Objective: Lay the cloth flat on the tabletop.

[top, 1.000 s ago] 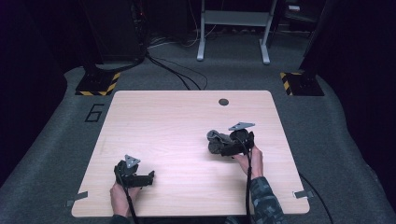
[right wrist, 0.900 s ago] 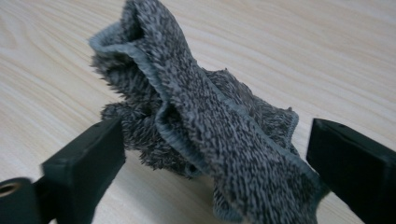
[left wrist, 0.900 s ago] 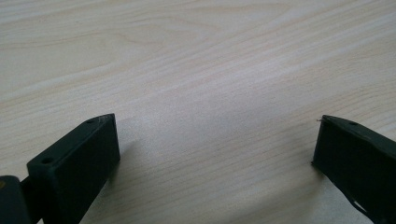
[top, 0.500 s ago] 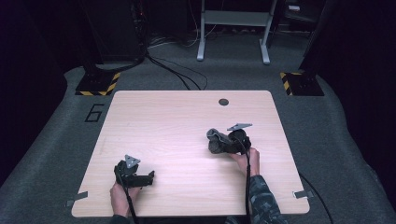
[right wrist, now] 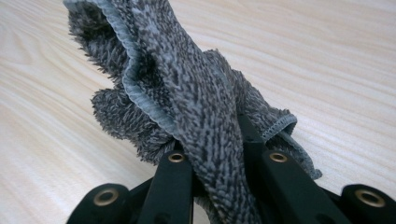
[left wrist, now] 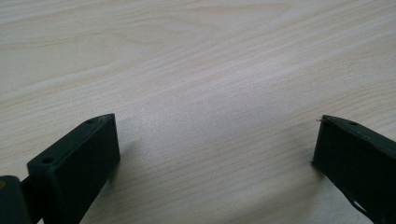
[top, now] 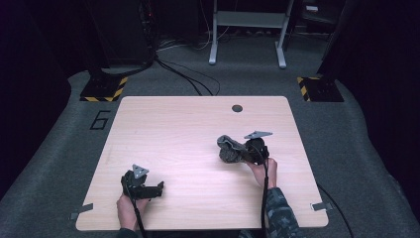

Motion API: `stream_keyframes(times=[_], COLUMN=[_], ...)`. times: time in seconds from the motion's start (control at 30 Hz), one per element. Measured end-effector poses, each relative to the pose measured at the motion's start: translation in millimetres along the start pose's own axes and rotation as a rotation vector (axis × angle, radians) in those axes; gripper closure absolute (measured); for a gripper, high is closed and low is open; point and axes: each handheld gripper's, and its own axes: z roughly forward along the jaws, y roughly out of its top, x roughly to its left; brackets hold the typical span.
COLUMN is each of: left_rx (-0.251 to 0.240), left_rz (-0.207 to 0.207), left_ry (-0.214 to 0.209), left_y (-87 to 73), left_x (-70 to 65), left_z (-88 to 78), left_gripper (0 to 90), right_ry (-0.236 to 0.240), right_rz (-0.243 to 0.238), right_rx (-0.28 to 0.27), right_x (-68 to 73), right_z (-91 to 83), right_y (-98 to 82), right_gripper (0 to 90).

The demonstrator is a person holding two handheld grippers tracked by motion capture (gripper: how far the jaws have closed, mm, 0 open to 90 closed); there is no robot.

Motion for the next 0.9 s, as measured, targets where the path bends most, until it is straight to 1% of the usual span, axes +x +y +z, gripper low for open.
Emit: stream_keyframes(times=[0.03,0.07,0.1,0.13,0.17,0.23,0.4,0.47,0.6,0.67,0.7,0.77,0.87,0.9], left_rx=[0.0,0.0,0.001,0.001,0.001,0.002,0.001,0.002,0.001,0.001,0.001,0.001,0.001,0.001], left_rz=[0.0,0.0,0.008,0.007,0.007,0.01,0.007,0.009,0.007,0.008,0.008,0.007,0.008,0.007], left_ry=[0.0,0.0,0.001,0.001,0.001,0.001,0.001,0.001,0.002,0.001,0.002,0.001,0.001,0.001], left_y=[0.0,0.0,0.2,0.1,0.1,0.2,0.1,0.1,0.1,0.1,0.2,0.1,0.1,0.1], left_x=[0.0,0.0,0.6,0.5,0.5,0.7,0.5,0.6,0.5,0.5,0.6,0.5,0.6,0.5], left_z=[0.0,0.0,-0.1,-0.1,-0.1,-0.2,-0.1,-0.2,-0.1,-0.1,-0.1,-0.1,-0.1,-0.1], left_gripper=[0.3,0.2,0.2,0.2,0.2,0.2,0.2,0.3,0.3,0.2,0.3,0.2,0.2,0.2], right_ry=[0.0,0.019,0.021,0.027,0.027,0.044,0.07,0.081,0.102,0.114,0.117,0.132,0.147,0.152], right_rz=[0.0,0.009,0.01,0.017,0.017,0.019,0.02,0.028,0.022,0.027,0.019,0.023,0.018,0.024], right_rx=[0.0,-0.015,-0.025,-0.029,-0.029,-0.053,-0.096,-0.108,-0.116,-0.114,-0.111,-0.108,-0.092,-0.084], right_x=[0.0,3.2,4.6,6.1,6.1,9.4,17.8,22.2,32.0,36.5,39.3,44.2,52.6,55.8], right_z=[0.0,-8.1,-11.9,-16.2,-16.2,-29.0,-50.8,-58.4,-69.4,-72.5,-74.1,-75.4,-75.9,-76.1], right_y=[0.0,1.8,2.9,4.1,4.1,8.5,15.2,16.5,17.8,17.3,16.5,14.3,10.1,8.4], right_gripper=[80.4,80.5,80.5,80.4,80.4,80.5,80.4,80.4,80.4,80.3,80.3,80.3,80.2,80.2])
